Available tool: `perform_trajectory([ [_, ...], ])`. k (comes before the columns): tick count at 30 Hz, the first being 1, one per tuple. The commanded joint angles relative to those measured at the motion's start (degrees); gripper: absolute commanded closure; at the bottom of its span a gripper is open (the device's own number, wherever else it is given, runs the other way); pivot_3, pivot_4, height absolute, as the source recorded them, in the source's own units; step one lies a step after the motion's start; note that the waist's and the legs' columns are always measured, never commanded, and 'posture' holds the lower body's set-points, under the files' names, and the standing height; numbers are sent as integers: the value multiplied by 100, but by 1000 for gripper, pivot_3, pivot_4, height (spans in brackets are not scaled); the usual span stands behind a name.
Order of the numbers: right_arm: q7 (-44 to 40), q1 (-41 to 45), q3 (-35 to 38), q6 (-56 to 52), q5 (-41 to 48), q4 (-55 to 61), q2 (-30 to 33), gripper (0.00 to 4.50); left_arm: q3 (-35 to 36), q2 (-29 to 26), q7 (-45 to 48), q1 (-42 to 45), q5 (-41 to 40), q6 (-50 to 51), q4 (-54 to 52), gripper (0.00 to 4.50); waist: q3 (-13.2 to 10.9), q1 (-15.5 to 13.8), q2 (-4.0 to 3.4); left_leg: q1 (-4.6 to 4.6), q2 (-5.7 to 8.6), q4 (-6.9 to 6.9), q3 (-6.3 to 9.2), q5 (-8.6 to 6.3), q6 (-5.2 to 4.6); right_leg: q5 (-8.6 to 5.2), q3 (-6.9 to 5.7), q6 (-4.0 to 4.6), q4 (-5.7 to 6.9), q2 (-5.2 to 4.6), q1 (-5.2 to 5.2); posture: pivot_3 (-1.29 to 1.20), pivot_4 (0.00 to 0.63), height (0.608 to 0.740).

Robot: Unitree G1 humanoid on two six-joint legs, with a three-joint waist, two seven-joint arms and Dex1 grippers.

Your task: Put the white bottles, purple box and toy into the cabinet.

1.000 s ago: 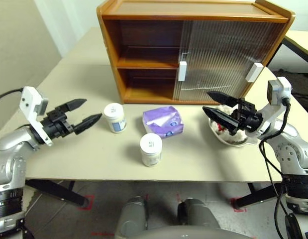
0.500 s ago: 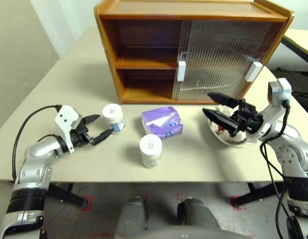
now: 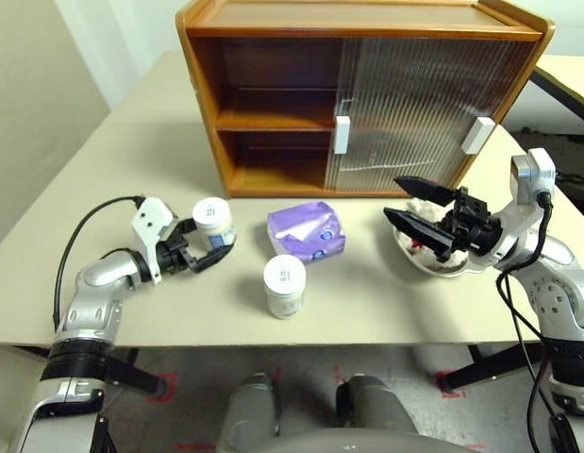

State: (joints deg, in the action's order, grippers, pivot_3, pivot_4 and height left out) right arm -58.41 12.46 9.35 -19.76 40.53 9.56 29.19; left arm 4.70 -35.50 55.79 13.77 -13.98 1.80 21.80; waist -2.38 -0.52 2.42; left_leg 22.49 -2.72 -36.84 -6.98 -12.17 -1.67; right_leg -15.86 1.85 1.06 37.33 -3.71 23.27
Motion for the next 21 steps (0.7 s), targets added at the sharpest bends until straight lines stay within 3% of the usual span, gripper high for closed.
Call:
perform_trajectory([
  [1,41,-5,-27,-51,-2,116,34,0,-271,68,-27,50,256,59,318,25,0,14,0,0,0,0,0,0,0,0,0,-2,0,0,0,23,0,740],
  [4,61,-11,-20,-59,6,131,27,0,-210,173,-125,111,207,15,465,25,1,33,2,2,-1,-1,1,0,0,0,-1,-5,0,0,0,22,0,740],
  [7,84,-21,-22,-76,14,155,23,0,-205,203,-180,172,236,-58,612,645,0,31,2,2,0,-1,1,0,0,-1,-1,-7,0,-2,0,20,0,740],
  [9,100,-26,-26,-87,17,169,12,0,-203,237,-177,211,217,-125,675,1336,1,33,2,2,0,-1,1,0,0,-1,-1,-6,0,-2,-1,18,0,740],
  [10,106,-29,-29,-90,17,174,8,0,-203,250,-176,228,212,-163,702,1411,1,32,1,1,0,-1,1,0,0,-1,-1,-6,0,-2,-1,18,0,740],
  [21,127,-47,-34,-78,6,163,-50,0,-42,384,-318,504,37,-243,553,1411,-5,4,9,5,1,-5,2,0,0,0,-10,-8,-1,-9,1,22,0,740],
])
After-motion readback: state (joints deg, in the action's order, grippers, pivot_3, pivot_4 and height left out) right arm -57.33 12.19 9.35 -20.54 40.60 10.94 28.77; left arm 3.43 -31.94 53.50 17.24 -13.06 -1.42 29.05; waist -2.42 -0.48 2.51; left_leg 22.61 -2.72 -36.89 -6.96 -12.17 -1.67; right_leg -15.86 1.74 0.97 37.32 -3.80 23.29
